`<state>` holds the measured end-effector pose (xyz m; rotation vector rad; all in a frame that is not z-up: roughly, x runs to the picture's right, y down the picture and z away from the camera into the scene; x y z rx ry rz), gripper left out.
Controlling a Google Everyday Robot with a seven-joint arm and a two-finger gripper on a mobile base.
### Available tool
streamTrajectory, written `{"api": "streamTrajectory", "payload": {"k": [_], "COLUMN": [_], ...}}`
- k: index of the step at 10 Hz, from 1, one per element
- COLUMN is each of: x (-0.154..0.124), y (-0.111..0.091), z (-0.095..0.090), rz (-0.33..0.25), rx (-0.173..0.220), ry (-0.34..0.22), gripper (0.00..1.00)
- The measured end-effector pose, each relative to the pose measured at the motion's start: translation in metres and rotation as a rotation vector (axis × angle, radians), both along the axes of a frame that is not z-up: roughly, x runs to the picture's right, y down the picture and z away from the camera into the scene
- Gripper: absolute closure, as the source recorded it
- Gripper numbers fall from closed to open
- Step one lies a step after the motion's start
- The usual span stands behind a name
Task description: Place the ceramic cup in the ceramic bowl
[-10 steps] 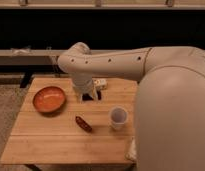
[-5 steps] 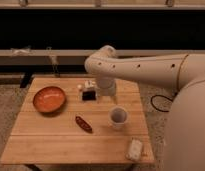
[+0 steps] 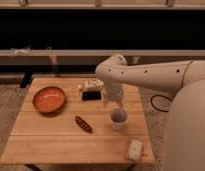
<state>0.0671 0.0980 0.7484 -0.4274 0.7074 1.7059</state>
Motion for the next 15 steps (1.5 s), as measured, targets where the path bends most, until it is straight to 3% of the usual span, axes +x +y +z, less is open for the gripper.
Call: {"api": "streamTrajectory", "payload": {"k": [5, 11, 15], "x": [-0.004, 0.008, 0.000], "y": [0.020, 0.036, 0.044], "z": [0.018, 0.031, 0.041], "rz": [0.019, 0.099, 0.084], "rx": [-0.072, -0.106, -0.132], "ry": [-0.004, -0.009, -0.016], "gripper": [0.35, 0.35, 0.35]}}
